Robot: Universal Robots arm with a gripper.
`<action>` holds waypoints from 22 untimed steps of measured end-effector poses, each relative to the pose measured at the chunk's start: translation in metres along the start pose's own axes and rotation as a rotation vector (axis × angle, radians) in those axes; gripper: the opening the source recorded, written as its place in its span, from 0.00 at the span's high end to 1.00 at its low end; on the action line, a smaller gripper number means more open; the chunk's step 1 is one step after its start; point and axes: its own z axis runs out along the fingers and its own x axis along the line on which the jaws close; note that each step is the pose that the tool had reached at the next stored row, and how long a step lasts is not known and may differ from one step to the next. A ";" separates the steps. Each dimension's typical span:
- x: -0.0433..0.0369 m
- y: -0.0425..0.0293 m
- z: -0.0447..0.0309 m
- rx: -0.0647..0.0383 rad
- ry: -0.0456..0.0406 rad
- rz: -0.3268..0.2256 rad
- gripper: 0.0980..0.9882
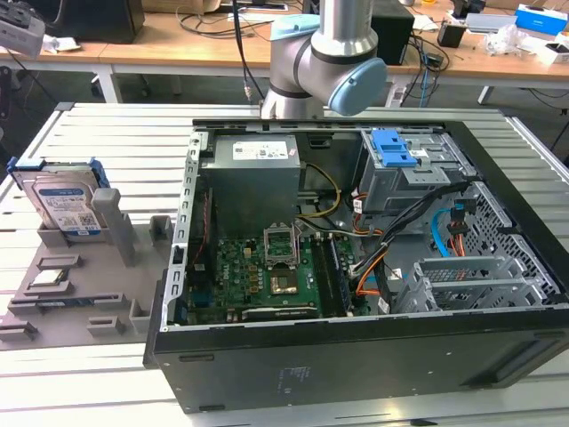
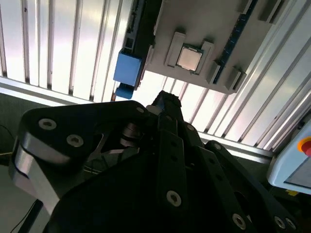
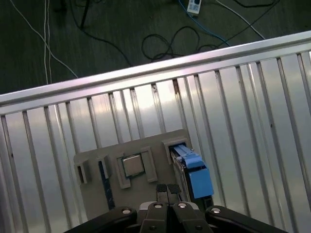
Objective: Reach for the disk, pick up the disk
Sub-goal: 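Pick up the disk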
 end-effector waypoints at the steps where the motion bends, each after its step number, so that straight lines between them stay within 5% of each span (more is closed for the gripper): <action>1: 0.0000 0.0000 0.0000 0.000 0.0003 -0.007 0.99; 12: 0.0000 0.0000 0.0000 0.000 0.0046 -0.121 0.99; 22: 0.0000 0.0000 0.0000 0.000 0.0057 -0.148 0.98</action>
